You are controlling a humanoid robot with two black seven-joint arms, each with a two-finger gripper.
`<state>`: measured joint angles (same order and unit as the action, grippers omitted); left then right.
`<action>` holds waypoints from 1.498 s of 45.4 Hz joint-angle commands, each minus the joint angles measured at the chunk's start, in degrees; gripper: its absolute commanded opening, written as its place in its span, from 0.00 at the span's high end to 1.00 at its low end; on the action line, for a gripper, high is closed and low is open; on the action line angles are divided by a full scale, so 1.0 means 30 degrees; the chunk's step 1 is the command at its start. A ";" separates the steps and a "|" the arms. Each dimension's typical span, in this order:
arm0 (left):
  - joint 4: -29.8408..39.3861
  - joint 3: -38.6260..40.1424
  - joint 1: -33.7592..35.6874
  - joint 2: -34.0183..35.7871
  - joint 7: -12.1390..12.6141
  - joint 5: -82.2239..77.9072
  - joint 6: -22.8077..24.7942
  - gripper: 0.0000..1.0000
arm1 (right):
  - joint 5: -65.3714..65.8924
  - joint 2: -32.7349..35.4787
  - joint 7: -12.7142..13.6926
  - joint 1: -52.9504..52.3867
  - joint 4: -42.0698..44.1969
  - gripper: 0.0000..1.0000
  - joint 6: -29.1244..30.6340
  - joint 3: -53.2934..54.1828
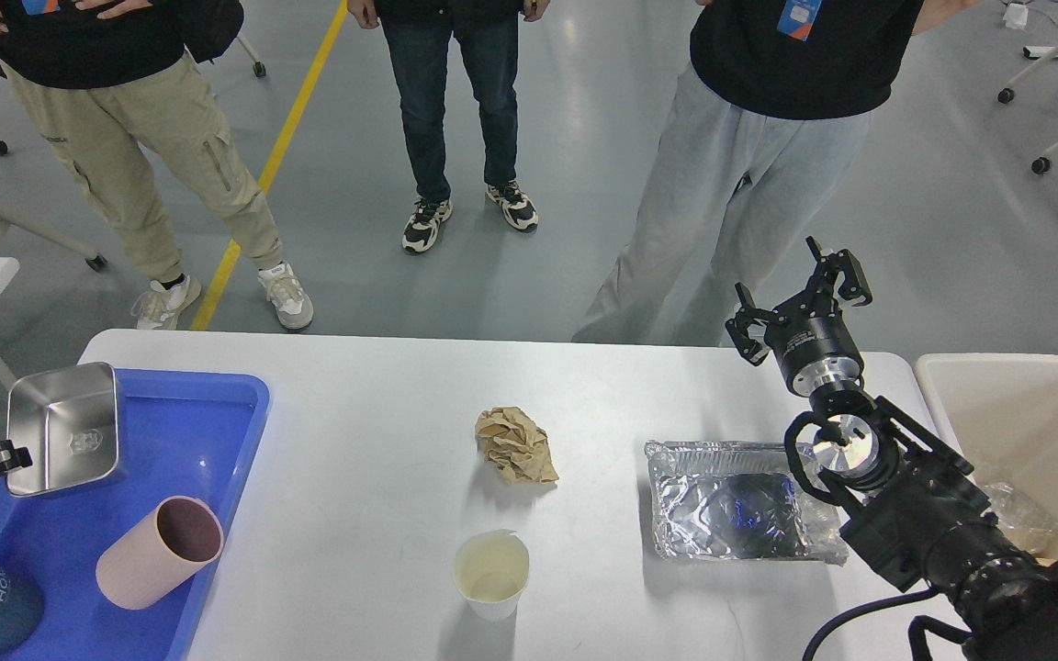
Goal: Tidy desktop
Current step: 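Lower the steel tray into the blue tray, then open the left gripper and lift it away from the steel tray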
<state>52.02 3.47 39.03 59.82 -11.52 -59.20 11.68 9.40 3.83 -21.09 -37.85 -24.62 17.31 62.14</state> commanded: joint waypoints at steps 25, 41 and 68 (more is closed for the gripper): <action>-0.3862 -0.0191 -0.1205 -0.3301 -0.0026 0.1570 -0.0669 0.98 | 0.0000 0.0480 0.0028 0.0195 -0.0173 0.00 0.0001 -0.0001; -0.3951 0.0014 -0.1176 -0.3564 0.0062 0.1600 -0.0698 0.88 | 0.0000 0.0597 0.0028 0.0195 -0.0378 0.00 -0.0029 -0.0001; -0.3220 0.1506 -0.1029 -0.3272 -0.1285 0.3562 0.0179 0.51 | 0.0000 0.0509 0.0028 -0.0010 -0.0378 0.00 -0.0087 -0.0030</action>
<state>41.04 5.21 35.84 49.62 -12.77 -49.53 10.65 9.40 5.50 -21.01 -37.71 -25.76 17.07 62.10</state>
